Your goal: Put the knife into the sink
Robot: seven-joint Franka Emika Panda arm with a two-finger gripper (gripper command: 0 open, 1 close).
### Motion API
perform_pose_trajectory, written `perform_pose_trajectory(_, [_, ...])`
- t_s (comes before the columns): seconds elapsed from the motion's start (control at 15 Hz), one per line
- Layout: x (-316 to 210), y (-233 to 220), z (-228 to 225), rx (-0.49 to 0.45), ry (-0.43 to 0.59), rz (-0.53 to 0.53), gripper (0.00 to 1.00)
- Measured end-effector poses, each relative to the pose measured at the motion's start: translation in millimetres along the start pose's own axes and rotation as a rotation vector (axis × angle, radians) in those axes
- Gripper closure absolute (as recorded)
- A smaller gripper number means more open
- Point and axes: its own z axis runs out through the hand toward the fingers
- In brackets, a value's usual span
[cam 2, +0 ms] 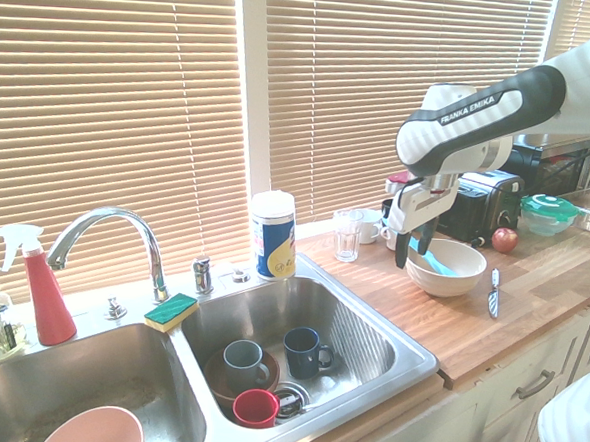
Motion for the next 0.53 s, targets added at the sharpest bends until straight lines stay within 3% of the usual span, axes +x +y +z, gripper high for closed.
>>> perform_pose_trajectory(0.2, [22,45,-11,0.016,0.050,0.073,0.00])
perform_pose_trajectory(0.53, [52,95,31,0.013,0.085,0.169,0.00])
